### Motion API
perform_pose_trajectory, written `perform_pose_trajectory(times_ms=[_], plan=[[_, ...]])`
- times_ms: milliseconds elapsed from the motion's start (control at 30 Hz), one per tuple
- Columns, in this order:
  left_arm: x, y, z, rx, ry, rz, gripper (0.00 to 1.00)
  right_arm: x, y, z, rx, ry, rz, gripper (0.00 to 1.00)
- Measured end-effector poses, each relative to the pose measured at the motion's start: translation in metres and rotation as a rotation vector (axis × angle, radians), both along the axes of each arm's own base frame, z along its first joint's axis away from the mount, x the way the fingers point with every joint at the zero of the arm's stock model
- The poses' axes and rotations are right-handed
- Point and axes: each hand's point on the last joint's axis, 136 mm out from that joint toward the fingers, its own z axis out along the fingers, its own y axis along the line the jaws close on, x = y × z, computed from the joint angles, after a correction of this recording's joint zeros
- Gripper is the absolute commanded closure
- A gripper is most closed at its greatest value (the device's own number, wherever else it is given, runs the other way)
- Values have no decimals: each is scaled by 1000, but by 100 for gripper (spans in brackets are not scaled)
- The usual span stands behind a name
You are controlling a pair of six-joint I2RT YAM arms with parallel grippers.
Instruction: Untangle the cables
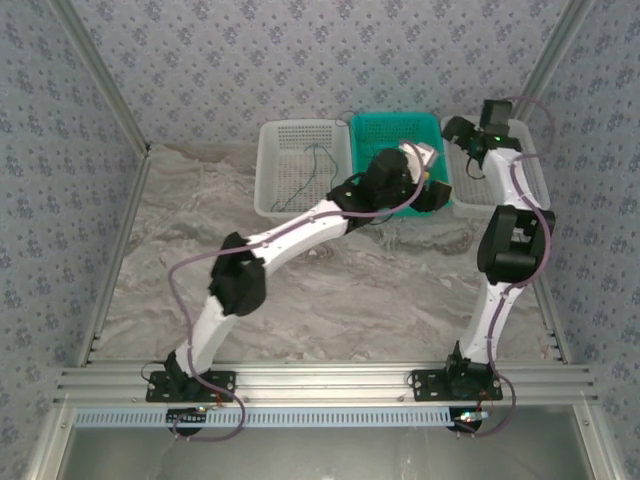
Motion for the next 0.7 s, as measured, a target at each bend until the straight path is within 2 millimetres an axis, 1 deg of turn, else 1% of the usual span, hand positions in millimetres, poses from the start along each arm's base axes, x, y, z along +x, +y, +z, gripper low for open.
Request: perform_pose_trajectory(times_ms=[100, 133, 167, 233, 300, 333, 400, 467, 500, 567, 600, 700], plan=[[-10, 39, 31, -28, -65, 35, 26, 7, 33, -3, -55, 35, 80, 0], [-11, 51, 37, -31, -81, 52, 26, 10, 40, -5, -62, 44, 99, 0], [-13, 64, 42, -31, -98, 69, 26, 13, 46, -10, -61, 55, 112, 1], [-15, 86, 44, -24, -113, 102, 26, 16, 46, -21, -54, 79, 117, 2], [-18, 103, 37, -5, -117, 130, 26, 16, 36, -39, -46, 119, 104, 6], [-20, 108, 31, 8, -112, 138, 26, 15, 30, -48, -43, 139, 96, 8], [-23, 114, 14, 34, -96, 147, 26, 12, 19, -65, -43, 182, 86, 14], [-24, 117, -4, 56, -73, 150, 26, 9, 10, -74, -47, 206, 80, 22], [-25, 118, -14, 70, -57, 151, 26, 9, 7, -77, -43, 213, 78, 29], [-27, 120, -28, 89, -32, 152, 26, 10, 6, -79, -24, 212, 81, 40], [-27, 120, -31, 90, -24, 153, 26, 10, 7, -78, -15, 207, 85, 46], [-27, 119, -26, 67, -22, 156, 26, 12, 11, -76, 5, 196, 99, 56]])
